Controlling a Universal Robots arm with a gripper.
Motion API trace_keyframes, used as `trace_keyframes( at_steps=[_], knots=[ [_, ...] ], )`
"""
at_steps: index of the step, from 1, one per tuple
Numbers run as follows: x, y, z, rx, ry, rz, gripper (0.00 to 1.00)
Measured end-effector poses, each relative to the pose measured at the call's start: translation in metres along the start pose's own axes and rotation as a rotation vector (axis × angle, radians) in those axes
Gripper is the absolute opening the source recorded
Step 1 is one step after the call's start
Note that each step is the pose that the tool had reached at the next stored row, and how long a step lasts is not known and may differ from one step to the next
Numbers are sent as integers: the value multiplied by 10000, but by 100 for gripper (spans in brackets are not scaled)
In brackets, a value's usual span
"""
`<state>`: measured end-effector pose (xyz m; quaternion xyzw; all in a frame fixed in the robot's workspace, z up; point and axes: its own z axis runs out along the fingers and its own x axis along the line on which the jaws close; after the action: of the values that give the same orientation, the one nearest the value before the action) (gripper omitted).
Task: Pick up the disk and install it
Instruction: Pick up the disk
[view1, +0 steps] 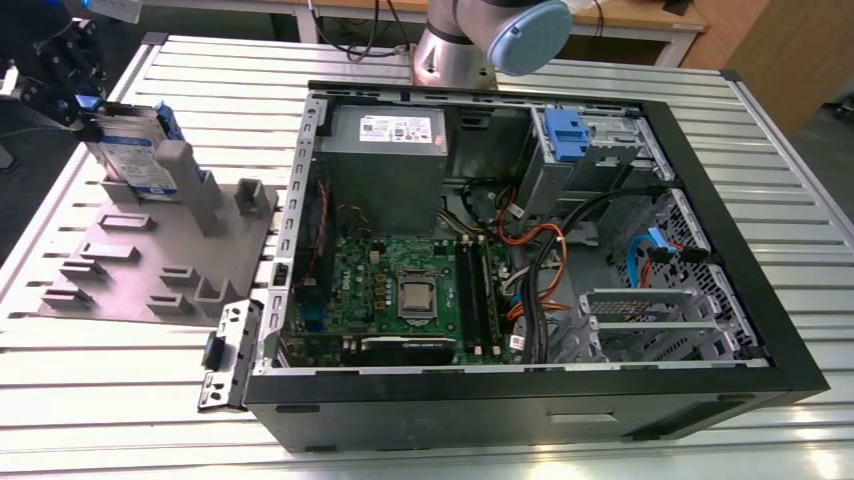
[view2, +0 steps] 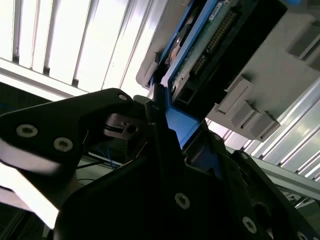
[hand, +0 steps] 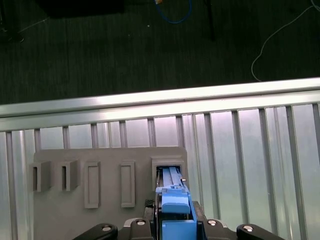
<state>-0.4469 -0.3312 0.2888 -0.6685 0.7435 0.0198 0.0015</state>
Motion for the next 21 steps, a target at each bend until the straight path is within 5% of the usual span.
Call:
trace_keyframes(
  at_steps=[21],
  knots=[
    [0, 0, 2, 1, 1, -34, 43]
  ],
)
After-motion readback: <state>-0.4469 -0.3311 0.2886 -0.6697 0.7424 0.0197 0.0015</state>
